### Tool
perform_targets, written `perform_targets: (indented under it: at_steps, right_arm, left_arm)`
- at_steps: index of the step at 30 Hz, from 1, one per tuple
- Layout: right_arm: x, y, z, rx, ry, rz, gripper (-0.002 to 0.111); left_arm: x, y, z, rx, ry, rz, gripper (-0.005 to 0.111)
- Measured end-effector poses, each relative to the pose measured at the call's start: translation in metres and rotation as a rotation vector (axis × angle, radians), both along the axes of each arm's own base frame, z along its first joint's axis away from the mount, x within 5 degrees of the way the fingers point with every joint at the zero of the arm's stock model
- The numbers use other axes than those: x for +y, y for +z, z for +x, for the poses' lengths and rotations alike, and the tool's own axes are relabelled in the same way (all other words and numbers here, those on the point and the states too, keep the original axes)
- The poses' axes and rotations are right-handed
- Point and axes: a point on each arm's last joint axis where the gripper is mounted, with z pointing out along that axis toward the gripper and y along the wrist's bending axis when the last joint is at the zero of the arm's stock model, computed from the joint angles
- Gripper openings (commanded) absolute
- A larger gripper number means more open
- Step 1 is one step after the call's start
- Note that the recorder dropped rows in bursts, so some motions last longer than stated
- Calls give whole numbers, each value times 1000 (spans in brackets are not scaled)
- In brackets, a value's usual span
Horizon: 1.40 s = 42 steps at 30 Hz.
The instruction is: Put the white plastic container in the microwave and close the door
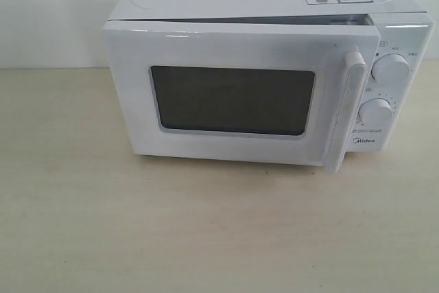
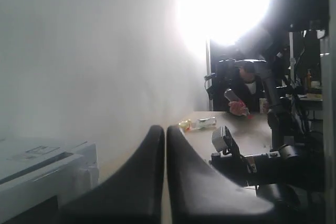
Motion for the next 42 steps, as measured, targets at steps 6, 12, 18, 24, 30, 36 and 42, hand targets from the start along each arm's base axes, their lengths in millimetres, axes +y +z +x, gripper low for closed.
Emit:
perform_targets:
  at_steps: [6, 12, 18, 24, 30, 36, 42]
  right_arm:
    - [0, 6, 1, -72, 6, -5, 0]
    - [1, 7, 1, -80, 6, -6, 0]
    - [1, 12, 1, -131, 8, 60, 0]
    - [-4, 42, -3, -407, 14, 707, 0]
    - [-7, 66, -11, -545, 72, 872, 0]
    - [-1, 113, -25, -494, 151, 907, 0]
    - [0, 137, -22, -348, 121, 846, 0]
  left_arm:
    - [2, -10, 0, 4, 29, -10, 4]
    - [3, -20, 8, 45, 69, -14, 4]
    - [4, -23, 12, 59, 96, -22, 4]
    - [5, -23, 13, 62, 113, -31, 4]
    - [5, -23, 13, 62, 113, -31, 4]
    - [5, -23, 13, 62, 113, -33, 4]
    - [5, -23, 13, 62, 113, -33, 4]
